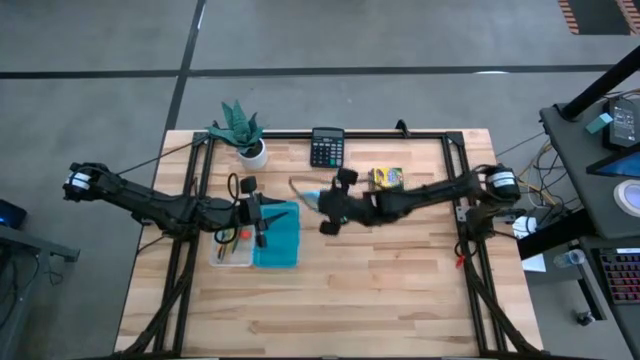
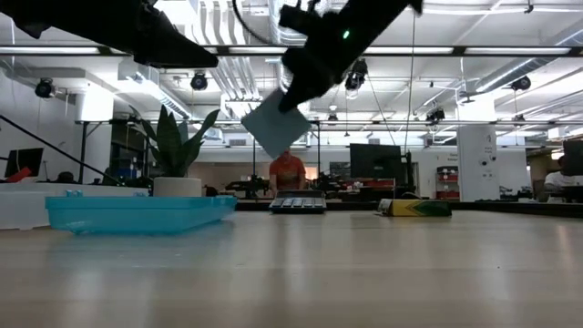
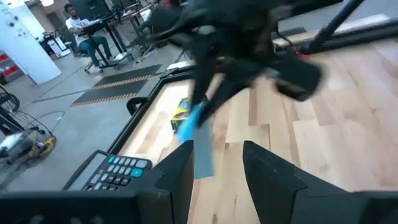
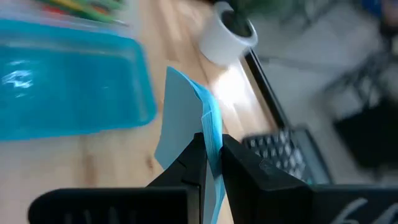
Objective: Pack school essentials
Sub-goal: Put the light blue sticky notes into the blue supply box
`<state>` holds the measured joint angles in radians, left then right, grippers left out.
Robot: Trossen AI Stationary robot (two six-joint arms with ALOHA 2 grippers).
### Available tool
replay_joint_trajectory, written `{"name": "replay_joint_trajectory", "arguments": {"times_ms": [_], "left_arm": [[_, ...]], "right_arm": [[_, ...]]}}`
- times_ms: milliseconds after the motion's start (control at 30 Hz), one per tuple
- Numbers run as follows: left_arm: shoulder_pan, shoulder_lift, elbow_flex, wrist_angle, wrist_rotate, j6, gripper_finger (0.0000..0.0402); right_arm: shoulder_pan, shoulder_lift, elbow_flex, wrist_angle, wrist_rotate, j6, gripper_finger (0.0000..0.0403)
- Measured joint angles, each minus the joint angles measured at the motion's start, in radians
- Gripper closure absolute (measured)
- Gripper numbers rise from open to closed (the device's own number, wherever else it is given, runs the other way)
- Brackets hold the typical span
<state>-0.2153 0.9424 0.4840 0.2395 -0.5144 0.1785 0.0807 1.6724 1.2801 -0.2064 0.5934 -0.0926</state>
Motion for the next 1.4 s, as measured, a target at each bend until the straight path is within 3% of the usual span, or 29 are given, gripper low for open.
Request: {"name": "replay_joint_trajectory", "arguments": {"times_ms": [100,267,333,533,833,1033,1200,1400], "left_arm": [[0.0,0.008,0.0,0.049,0.017,-0.02,0.0281],[0.0,0.066,0.0,0.14,0.199,-0.004,0.0281],[0.0,0.102,0.001,0.195,0.227,0.021,0.0281],[0.016,0.213,0.015,0.323,0.23,0.067,0.0275],[0.08,0.336,0.046,0.391,0.219,0.065,0.0214],[0.109,0.377,0.047,0.435,0.217,0.083,0.0206],[0.108,0.386,0.047,0.432,0.258,0.117,0.0232],[0.111,0.389,0.047,0.431,0.264,0.118,0.032]], "right_arm": [[0.078,-0.019,-0.006,0.007,0.031,-0.099,0.037],[0.167,-0.022,-0.002,0.014,0.134,-0.141,0.037],[0.186,-0.022,0.0,0.019,0.177,-0.145,0.037],[0.204,-0.022,0.0,0.022,0.194,-0.14,0.037],[0.203,-0.022,0.0,0.023,0.195,-0.136,0.037],[0.203,-0.022,0.0,0.024,0.195,-0.136,0.037],[0.203,-0.022,0.0,0.024,0.195,-0.133,0.037],[0.203,-0.022,0.0,0.023,0.195,-0.121,0.037]]}}
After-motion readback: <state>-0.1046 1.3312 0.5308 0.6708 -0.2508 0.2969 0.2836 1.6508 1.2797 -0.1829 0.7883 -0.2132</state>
